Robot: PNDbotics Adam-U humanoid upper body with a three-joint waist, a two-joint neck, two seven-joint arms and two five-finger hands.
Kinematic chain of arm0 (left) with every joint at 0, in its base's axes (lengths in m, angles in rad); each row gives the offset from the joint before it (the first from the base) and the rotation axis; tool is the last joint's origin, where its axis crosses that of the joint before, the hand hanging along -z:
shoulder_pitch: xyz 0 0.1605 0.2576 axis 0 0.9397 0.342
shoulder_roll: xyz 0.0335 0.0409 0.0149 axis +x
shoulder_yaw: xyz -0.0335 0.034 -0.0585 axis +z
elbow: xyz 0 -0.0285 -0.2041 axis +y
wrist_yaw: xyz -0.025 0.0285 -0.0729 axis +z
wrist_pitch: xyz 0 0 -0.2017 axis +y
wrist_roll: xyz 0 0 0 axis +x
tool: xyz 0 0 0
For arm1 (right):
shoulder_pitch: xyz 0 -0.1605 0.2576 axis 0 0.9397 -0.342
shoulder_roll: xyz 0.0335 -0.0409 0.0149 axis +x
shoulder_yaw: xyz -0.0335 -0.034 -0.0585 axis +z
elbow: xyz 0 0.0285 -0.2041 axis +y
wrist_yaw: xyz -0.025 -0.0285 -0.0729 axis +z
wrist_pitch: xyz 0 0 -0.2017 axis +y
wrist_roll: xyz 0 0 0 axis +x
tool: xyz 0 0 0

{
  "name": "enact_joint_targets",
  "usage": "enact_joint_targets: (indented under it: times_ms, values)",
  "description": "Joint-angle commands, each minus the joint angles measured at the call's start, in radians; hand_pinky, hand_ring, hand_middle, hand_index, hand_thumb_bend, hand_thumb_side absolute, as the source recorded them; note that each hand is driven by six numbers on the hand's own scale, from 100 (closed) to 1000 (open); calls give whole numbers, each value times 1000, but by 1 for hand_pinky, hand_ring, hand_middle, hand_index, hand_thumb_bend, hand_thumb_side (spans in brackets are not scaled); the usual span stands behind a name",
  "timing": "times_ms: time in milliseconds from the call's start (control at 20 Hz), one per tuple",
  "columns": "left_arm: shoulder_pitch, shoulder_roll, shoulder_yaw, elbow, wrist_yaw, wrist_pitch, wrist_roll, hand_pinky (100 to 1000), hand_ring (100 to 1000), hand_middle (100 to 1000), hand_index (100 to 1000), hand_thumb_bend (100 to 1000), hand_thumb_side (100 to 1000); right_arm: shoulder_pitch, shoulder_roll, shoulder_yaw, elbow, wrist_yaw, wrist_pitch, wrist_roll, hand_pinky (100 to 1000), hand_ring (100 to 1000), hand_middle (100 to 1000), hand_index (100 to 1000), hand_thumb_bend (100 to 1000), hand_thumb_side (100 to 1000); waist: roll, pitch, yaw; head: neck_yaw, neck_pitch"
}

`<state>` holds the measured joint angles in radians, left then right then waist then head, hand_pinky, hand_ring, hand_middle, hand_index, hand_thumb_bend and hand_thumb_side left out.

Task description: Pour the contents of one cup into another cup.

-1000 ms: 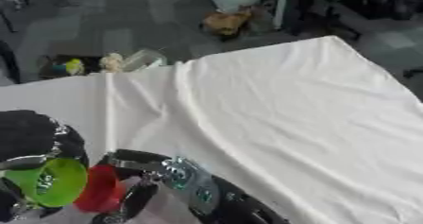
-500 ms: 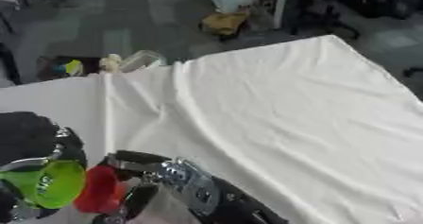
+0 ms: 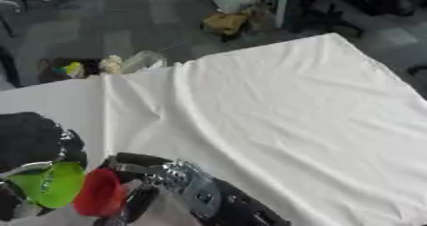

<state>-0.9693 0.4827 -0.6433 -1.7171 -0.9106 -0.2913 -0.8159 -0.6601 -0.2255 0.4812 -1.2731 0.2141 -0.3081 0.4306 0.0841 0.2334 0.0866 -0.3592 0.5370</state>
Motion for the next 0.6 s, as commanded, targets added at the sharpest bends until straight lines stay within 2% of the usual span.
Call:
enact_joint_targets:
  times_ms: [50, 600]
  values:
    - [-27, 8, 2, -17, -27, -111, -91, 151, 236, 374, 644, 100, 111, -16, -13, -2, -16, 3, 2, -3, 483, 709, 151, 348, 100, 100, -1, -20, 0, -3, -10]
    - [-35, 5, -19, -29, -70, -159, -91, 144, 243, 369, 640, 100, 107, -14, -18, -1, -18, 2, 3, -3, 479, 708, 151, 349, 100, 100, 1, -26, -1, -6, -10]
